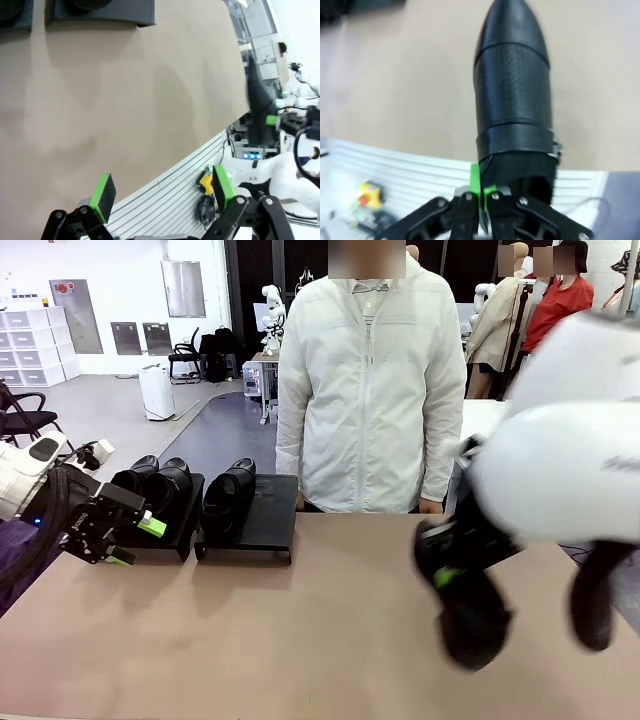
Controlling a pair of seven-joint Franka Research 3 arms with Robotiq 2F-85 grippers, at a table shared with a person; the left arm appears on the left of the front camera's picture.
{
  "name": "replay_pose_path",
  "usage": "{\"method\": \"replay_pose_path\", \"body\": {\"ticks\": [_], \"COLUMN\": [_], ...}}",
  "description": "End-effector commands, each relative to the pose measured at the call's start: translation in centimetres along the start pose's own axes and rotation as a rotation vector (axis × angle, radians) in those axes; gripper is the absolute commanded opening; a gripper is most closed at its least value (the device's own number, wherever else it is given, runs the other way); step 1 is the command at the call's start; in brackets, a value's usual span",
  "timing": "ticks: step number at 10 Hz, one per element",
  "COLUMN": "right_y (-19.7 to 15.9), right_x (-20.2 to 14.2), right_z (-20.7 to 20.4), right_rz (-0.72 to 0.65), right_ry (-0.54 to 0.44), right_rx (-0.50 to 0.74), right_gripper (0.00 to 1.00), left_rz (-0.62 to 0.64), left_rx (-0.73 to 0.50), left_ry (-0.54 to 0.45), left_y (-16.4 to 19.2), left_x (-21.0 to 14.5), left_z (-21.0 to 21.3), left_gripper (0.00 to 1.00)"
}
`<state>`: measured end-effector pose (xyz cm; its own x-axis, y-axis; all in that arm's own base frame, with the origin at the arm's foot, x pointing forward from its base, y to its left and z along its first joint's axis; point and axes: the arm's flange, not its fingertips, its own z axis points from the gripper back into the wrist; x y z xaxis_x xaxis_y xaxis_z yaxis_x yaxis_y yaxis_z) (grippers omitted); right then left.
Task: Organize the shoes by placing them on the stand.
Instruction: Pick up one Shoe and place it in the middle of the table.
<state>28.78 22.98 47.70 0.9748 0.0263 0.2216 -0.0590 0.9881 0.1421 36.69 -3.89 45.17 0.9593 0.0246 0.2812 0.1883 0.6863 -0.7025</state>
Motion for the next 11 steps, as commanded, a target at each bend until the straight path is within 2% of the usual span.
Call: {"method": "replay_pose_path", "body": {"ticks": [1,3,4,9,10,11], "right_y": [5.3,9.6,10.8,10.8,10.6,10.4], "right_x": [4.7,5.1,5.2,6.7,6.7,6.8], "right_z": [-4.0,-8.5,-10.1,-12.8,-12.9,-12.7], "right_rz": [-0.009,-0.01,0.024,-0.019,-0.033,-0.048], "right_ry": [0.049,0.078,0.028,0.008,0.01,0.006], "right_rx": [0.019,0.04,0.001,0.007,0.031,0.035], "right_gripper": [0.0,0.0,0.0,0.0,0.54,1.0], "left_rz": [0.0,0.0,0.0,0.0,0.0,0.0], "left_rx": [0.002,0.002,0.002,0.002,0.002,0.002], "left_ry": [0.003,0.003,0.003,0.003,0.003,0.003], "left_y": [0.0,0.0,0.0,0.0,0.0,0.0], "left_x": [0.1,0.1,0.1,0.1,0.1,0.1], "left_z": [0.3,0.3,0.3,0.3,0.3,0.3], "left_gripper": [1.0,1.0,1.0,1.0,1.0,1.0]}}
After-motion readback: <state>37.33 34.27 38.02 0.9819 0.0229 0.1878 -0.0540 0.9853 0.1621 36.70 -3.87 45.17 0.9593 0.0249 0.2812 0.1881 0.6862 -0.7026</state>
